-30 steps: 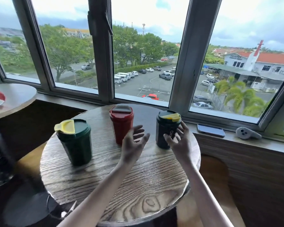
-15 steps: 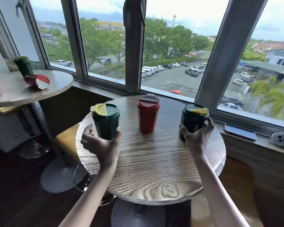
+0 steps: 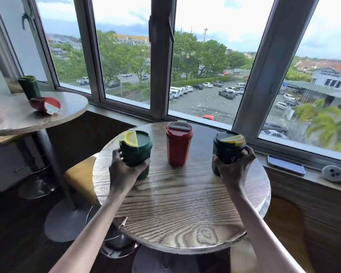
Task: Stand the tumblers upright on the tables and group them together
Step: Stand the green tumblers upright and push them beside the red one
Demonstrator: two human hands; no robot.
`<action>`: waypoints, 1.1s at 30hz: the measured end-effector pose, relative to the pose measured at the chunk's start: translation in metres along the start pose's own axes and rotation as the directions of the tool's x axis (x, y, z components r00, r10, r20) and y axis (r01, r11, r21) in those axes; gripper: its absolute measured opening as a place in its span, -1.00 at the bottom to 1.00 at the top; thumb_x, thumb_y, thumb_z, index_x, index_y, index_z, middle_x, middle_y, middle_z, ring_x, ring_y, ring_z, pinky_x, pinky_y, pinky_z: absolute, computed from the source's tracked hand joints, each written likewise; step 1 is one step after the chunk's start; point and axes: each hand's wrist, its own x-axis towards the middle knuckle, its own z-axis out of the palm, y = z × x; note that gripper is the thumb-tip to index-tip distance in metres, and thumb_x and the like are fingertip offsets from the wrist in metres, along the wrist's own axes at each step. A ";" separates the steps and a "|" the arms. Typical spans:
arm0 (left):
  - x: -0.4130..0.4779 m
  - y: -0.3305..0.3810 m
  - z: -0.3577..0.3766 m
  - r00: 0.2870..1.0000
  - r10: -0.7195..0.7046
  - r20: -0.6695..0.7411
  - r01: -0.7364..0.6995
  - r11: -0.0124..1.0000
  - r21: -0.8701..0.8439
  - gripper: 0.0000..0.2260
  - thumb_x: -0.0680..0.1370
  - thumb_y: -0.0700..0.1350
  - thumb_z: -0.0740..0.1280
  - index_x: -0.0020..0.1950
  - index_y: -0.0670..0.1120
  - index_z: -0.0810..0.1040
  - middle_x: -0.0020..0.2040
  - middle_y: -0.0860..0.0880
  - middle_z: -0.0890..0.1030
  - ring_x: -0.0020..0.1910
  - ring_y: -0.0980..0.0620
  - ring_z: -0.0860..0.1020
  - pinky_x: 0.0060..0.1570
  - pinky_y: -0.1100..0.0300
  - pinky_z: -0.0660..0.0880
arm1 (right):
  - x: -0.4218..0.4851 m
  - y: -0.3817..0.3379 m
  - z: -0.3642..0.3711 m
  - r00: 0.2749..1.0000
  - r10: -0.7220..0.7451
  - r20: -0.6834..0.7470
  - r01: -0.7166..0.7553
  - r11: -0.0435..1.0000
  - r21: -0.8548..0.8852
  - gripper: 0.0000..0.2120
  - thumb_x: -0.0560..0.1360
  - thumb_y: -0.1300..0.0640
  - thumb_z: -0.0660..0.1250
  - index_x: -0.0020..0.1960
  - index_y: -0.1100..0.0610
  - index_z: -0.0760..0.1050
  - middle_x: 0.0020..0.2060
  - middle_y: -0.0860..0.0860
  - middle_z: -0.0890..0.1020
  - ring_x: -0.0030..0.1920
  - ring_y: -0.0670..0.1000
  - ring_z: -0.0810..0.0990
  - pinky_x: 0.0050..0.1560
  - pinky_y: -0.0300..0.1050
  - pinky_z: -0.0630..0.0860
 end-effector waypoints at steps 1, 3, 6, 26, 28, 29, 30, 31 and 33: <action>-0.001 0.004 0.003 1.000 0.012 0.019 -0.012 1.000 -0.015 -0.30 0.24 -0.03 0.61 0.25 -0.12 0.34 0.06 -0.03 0.55 -0.04 0.01 0.58 -0.01 0.07 0.59 | -0.003 -0.004 0.001 1.000 -0.012 0.011 0.012 1.000 0.013 -0.19 0.21 0.40 0.56 0.29 0.40 0.14 0.10 0.11 0.35 0.07 0.00 0.36 -0.14 -0.69 0.24; -0.004 0.012 0.011 0.998 0.031 0.047 -0.029 0.999 -0.043 -0.30 0.24 -0.04 0.61 0.25 -0.14 0.35 0.05 -0.02 0.54 -0.06 0.06 0.58 -0.05 0.11 0.59 | -0.009 -0.012 0.006 0.999 -0.021 0.044 0.020 0.999 0.038 -0.19 0.20 0.39 0.56 0.28 0.38 0.15 0.09 0.09 0.36 0.05 0.00 0.39 -0.13 -0.65 0.28; -0.007 0.020 0.022 0.997 0.033 0.076 -0.028 0.998 -0.061 -0.30 0.21 -0.03 0.62 0.23 -0.13 0.37 0.04 0.00 0.55 -0.10 0.22 0.56 -0.12 0.22 0.58 | -0.020 -0.022 0.015 0.993 -0.019 0.116 0.012 0.998 0.066 -0.18 0.19 0.35 0.58 0.29 0.30 0.15 0.10 0.08 0.39 0.01 -0.03 0.45 -0.14 -0.62 0.31; -0.014 0.007 0.029 0.929 0.042 0.368 -0.051 0.999 0.017 -0.32 0.31 -0.11 0.57 0.29 -0.10 0.27 0.02 0.12 0.47 -0.05 0.38 0.44 -0.17 0.64 0.37 | -0.054 -0.014 0.027 0.944 0.088 0.319 -0.121 0.989 0.085 -0.13 0.24 0.24 0.58 0.35 0.16 0.11 0.16 0.02 0.38 0.07 -0.23 0.47 -0.11 -0.56 0.42; -0.012 0.002 0.024 0.917 0.059 0.394 -0.069 0.998 0.013 -0.28 0.31 -0.11 0.57 0.34 -0.12 0.25 0.09 0.06 0.49 0.01 0.29 0.48 -0.05 0.54 0.44 | -0.055 -0.013 0.026 0.937 0.097 0.334 -0.124 0.990 0.061 -0.13 0.25 0.20 0.57 0.37 0.13 0.10 0.15 -0.02 0.37 0.05 -0.30 0.44 -0.11 -0.54 0.43; -0.011 0.000 0.022 0.919 0.060 0.390 -0.070 0.998 0.010 -0.26 0.29 -0.07 0.58 0.34 -0.10 0.26 0.12 0.04 0.50 0.04 0.24 0.50 0.02 0.42 0.49 | -0.055 -0.012 0.025 0.935 0.107 0.338 -0.130 0.990 0.046 -0.13 0.24 0.15 0.57 0.37 0.09 0.10 0.16 -0.03 0.38 0.06 -0.28 0.46 -0.07 -0.48 0.46; -0.011 -0.001 0.022 0.925 0.060 0.374 -0.067 0.998 0.008 -0.24 0.26 -0.02 0.59 0.33 -0.07 0.27 0.13 0.04 0.51 0.07 0.19 0.51 0.06 0.31 0.52 | -0.056 -0.011 0.025 0.932 0.115 0.345 -0.134 0.990 0.034 -0.12 0.23 0.10 0.57 0.36 0.06 0.11 0.16 -0.03 0.40 0.08 -0.22 0.48 -0.03 -0.40 0.49; -0.011 -0.001 0.023 0.935 0.062 0.349 -0.067 0.998 0.004 -0.24 0.24 0.01 0.60 0.31 -0.04 0.27 0.12 0.06 0.51 0.07 0.17 0.52 0.06 0.24 0.54 | -0.055 -0.010 0.025 0.931 0.123 0.345 -0.140 0.990 0.026 -0.12 0.22 0.07 0.57 0.36 0.04 0.12 0.17 -0.01 0.41 0.09 -0.18 0.49 -0.02 -0.35 0.51; -0.015 0.003 0.026 0.953 0.072 0.296 -0.073 0.997 -0.007 -0.25 0.21 0.06 0.60 0.26 0.00 0.28 0.08 0.11 0.49 0.04 0.20 0.52 0.00 0.26 0.55 | -0.054 -0.010 0.025 0.926 0.136 0.353 -0.158 0.987 0.037 -0.15 0.23 0.14 0.58 0.36 0.07 0.15 0.19 0.02 0.43 0.10 -0.16 0.49 -0.04 -0.35 0.54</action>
